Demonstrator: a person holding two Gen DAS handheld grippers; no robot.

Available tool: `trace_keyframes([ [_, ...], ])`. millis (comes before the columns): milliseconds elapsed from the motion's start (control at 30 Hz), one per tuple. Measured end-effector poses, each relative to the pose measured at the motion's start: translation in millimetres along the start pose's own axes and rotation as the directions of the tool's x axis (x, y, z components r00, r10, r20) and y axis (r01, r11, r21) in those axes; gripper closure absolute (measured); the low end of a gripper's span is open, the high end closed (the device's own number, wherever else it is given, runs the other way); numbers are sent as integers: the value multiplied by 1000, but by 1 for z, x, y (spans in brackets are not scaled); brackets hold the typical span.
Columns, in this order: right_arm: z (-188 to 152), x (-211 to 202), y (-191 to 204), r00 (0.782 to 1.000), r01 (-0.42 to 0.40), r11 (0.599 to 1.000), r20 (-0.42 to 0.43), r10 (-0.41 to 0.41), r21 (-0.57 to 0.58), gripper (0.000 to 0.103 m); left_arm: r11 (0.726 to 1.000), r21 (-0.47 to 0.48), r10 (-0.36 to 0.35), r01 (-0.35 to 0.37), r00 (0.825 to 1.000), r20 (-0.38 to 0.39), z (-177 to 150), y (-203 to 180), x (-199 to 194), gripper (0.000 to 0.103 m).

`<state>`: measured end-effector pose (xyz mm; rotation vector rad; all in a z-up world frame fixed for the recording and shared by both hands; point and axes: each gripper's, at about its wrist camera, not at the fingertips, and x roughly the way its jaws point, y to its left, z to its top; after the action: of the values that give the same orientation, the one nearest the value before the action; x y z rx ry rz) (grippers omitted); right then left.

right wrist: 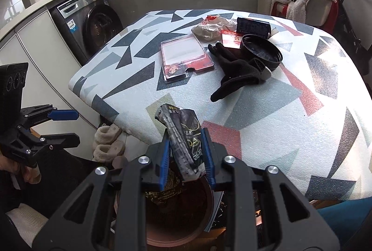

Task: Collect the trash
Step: 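Lower the black snack packet into the brown bin and open the right gripper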

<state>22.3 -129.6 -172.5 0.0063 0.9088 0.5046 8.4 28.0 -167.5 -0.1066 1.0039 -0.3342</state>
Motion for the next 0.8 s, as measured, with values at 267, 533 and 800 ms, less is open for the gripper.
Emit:
trace_keyframes([
  [267,-17,14,11,997,-27,999,-70,25,-18,74,998,-41,42,-42,999,3,0,11,-2,13],
  [533,-31,28,22,990,-45,998,-137,40,-38,73,996,-67,62,-61,998,4,1,17,-3,11],
  [800,-39,38,29,980,-59,997,-191,48,-54,70,995,-74,72,-71,997,4,1,19,-2,11],
])
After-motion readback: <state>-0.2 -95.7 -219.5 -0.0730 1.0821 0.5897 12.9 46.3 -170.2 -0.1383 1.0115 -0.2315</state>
